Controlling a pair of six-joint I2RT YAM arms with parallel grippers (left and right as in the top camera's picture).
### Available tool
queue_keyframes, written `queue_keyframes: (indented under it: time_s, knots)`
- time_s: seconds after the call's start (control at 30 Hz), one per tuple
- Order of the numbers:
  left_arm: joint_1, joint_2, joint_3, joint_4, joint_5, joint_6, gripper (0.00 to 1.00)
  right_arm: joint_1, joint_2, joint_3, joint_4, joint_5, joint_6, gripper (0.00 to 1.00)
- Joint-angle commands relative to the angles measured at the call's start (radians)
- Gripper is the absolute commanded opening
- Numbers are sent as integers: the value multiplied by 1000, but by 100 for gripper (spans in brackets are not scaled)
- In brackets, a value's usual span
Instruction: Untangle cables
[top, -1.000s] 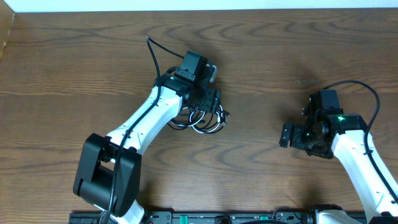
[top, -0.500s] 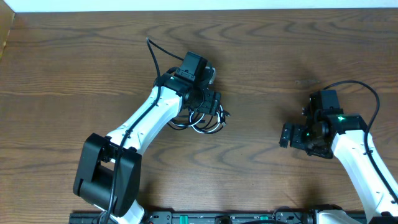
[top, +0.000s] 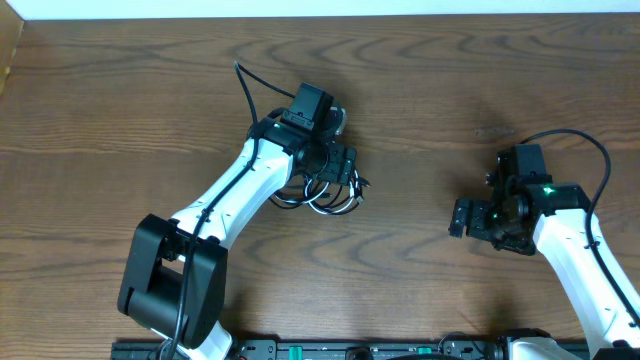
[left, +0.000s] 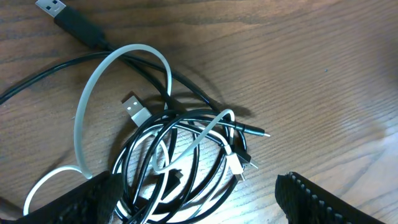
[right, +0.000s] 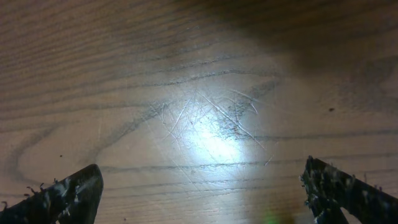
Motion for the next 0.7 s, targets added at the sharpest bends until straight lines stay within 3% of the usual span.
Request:
queue_keyframes:
  time_s: [0.0,0.33,0.5,0.67]
  knots:
    - [16,-10,-3,1,4,-2,84,1,-2,14,-1,8,13,99]
    - [116,-10,-3,72,-49,-40,84,1,-2,14,0,9,12,99]
    - [125,-10,-3,68,-48,-39,84,0,-2,14,162,232,-9,99]
    - [118,-1,-4,48,-48,-39,84,1,-2,14,205,240,-9,99]
